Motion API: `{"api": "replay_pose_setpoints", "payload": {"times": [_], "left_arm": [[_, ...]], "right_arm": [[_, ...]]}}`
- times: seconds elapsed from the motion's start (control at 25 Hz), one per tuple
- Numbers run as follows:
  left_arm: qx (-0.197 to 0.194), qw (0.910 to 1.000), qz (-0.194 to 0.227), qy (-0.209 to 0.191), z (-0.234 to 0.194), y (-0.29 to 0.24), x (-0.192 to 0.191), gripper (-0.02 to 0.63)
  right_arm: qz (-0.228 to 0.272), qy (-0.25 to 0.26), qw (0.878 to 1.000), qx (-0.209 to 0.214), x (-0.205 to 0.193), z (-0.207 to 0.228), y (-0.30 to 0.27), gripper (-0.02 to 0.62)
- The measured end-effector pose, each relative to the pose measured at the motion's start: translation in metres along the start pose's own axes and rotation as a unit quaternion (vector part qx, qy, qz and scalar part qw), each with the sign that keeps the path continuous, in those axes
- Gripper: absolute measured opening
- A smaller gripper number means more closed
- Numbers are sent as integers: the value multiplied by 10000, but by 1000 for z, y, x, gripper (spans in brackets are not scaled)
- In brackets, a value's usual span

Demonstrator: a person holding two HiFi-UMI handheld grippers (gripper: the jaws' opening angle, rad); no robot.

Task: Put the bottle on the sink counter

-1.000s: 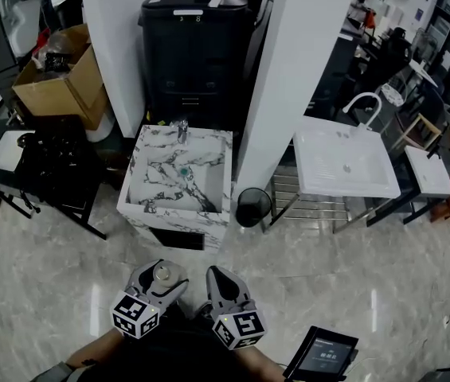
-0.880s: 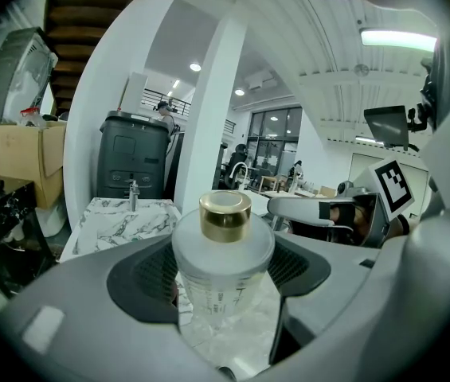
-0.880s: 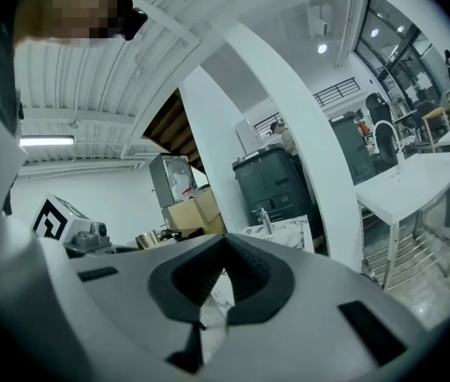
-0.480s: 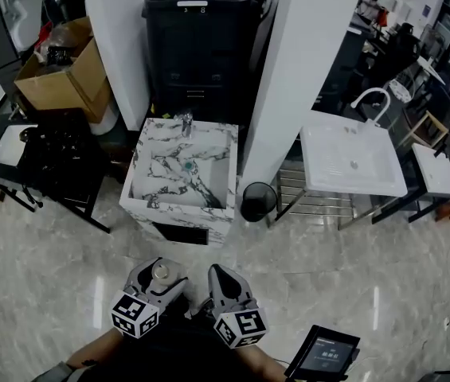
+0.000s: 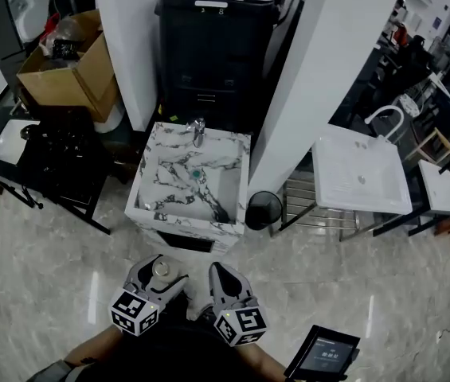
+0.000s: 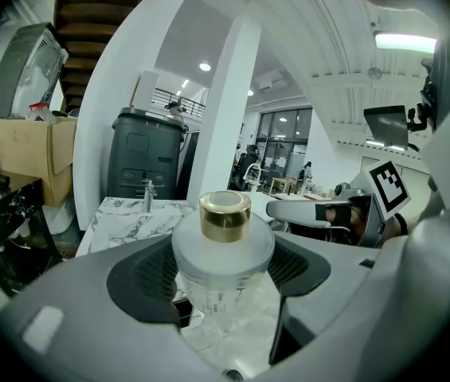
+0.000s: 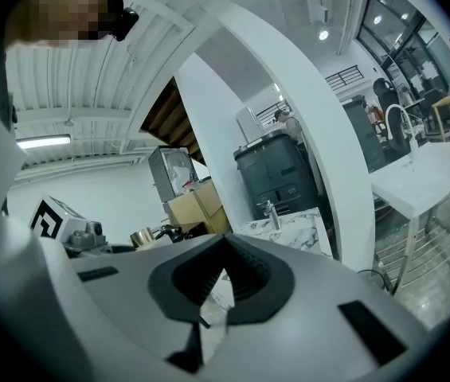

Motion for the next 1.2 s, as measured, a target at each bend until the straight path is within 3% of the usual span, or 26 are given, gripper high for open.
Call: {"api": "replay_pose_setpoints", "payload": {"times": [0.76, 1.2], "left_arm": [[5, 9998, 98, 182, -118, -24, 41, 334], [-258, 9994, 138, 191, -160, -27, 48, 334]], "right_arm": [[-239, 78, 9996, -106, 46, -4, -116, -5], [-380, 85, 9987, -322, 51, -20, -150, -5]]}}
Point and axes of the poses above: the fingertips, and each gripper's own axes: y backward along the fingers, z to its right, x out of its top, the point moved 4 cm from there along y, backward along the fingers, and after that the axes turned 14 degrees about -z, right-handed, at the moved point
